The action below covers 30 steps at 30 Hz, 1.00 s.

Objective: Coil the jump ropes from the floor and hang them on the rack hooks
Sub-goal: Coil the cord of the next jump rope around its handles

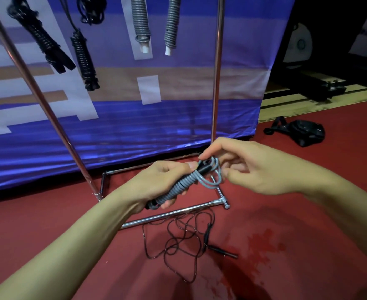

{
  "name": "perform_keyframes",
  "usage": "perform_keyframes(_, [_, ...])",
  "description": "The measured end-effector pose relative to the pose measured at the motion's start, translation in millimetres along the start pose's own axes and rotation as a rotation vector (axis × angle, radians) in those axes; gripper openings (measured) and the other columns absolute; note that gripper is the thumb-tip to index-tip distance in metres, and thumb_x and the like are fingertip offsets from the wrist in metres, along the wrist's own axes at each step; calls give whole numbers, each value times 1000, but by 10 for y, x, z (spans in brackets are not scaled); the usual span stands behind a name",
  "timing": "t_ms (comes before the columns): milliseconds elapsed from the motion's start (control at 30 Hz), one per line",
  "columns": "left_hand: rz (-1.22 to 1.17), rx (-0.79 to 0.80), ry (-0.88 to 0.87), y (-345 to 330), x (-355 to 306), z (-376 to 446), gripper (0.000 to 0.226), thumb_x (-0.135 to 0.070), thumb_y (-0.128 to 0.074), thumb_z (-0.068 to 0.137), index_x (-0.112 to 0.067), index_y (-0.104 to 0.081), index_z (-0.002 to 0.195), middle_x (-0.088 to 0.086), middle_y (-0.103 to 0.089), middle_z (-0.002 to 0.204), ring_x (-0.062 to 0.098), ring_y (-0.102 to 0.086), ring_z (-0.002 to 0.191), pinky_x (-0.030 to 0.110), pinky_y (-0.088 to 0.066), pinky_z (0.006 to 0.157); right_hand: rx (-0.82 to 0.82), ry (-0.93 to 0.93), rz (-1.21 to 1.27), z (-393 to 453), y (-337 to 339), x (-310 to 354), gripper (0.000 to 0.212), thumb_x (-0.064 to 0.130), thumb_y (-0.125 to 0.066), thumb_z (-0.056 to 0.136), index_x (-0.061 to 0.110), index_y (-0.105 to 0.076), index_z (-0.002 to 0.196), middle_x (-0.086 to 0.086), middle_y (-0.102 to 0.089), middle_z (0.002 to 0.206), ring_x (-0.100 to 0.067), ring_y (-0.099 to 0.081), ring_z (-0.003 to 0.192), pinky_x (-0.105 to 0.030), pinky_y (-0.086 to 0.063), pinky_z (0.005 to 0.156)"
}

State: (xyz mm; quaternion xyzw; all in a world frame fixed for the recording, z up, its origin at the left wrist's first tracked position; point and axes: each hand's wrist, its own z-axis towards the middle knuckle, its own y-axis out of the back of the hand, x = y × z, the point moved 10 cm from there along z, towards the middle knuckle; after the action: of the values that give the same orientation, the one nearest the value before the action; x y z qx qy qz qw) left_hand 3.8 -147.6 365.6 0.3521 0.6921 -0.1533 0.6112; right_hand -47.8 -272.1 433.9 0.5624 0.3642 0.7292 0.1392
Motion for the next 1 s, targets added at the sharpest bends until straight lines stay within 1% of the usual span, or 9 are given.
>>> perform_keyframes(67, [40, -55, -1, 48, 6, 5, 48, -58, -64, 91, -22, -66, 60, 5, -58, 60, 19, -43, 35, 19, -28, 41, -19, -19, 1, 1, -21, -20, 24, 19, -59, 100, 37, -59, 115, -7, -71, 95, -40, -62, 87, -58, -52, 81])
perform_keyframes(167, [71, -90, 3, 45, 5, 21, 51, -66, -63, 78, -16, -64, 68, 5, -58, 60, 20, -45, 36, 19, -30, 39, -92, -4, -130, 32, -42, -21, 11, 27, -59, 102, 35, -53, 109, -4, -68, 82, -28, -60, 71, -46, -51, 69])
perform_keyframes(233, [83, -116, 7, 48, -1, 19, 57, -70, -63, 71, -14, -65, 73, 5, -58, 62, 20, -46, 37, 20, -32, 40, -120, -2, -107, 31, -42, -14, 15, 22, -58, 103, 33, -50, 109, -2, -69, 82, -26, -59, 68, -41, -51, 67])
perform_keyframes(367, [101, -130, 34, 24, 50, 54, 49, -69, -65, 79, -22, -66, 66, 9, -58, 68, 22, -48, 41, 24, -33, 45, -178, -105, -28, 4, 2, -97, 33, 17, -60, 100, 39, -41, 116, -9, -74, 93, -41, -66, 84, -56, -55, 84])
perform_keyframes(533, [66, -146, 64, -2, 77, 83, 46, -64, -63, 87, -24, -66, 66, 6, -59, 67, 21, -47, 40, 20, -35, 42, -220, -157, -72, 25, 14, -149, 25, 17, -58, 101, 38, -49, 109, 13, -77, 87, -24, -55, 61, -37, -49, 67])
perform_keyframes(700, [39, -146, 94, 20, 120, 64, 44, -63, -64, 86, -23, -70, 68, 5, -62, 67, 22, -46, 40, 23, -34, 44, -247, -217, -6, 15, 25, -244, 27, 19, -59, 101, 35, -45, 117, 3, -77, 88, -30, -55, 63, -35, -46, 60])
perform_keyframes(800, [55, -170, 101, 32, 151, 64, 46, -64, -63, 86, -23, -71, 66, 6, -60, 67, 22, -46, 41, 25, -33, 47, -257, -172, -14, 24, -25, -230, 28, 13, -53, 101, 36, -42, 115, -2, -67, 68, -17, -39, 50, -30, -37, 53])
perform_keyframes(900, [42, -194, 102, 84, 135, 44, 49, -59, -62, 92, -13, -72, 79, 5, -59, 67, 21, -45, 40, 20, -31, 43, -265, -77, -75, 47, -56, -133, 27, 12, -52, 101, 36, -44, 111, -9, -58, 64, -27, -36, 51, -37, -34, 53])
perform_keyframes(1000, [54, -210, 94, 135, 113, 2, 49, -60, -61, 93, -17, -68, 72, 3, -57, 64, 20, -45, 40, 17, -30, 39, -262, -4, -138, 71, -77, -71, 23, 12, -52, 102, 33, -52, 110, -8, -49, 59, -27, -37, 55, -38, -36, 55])
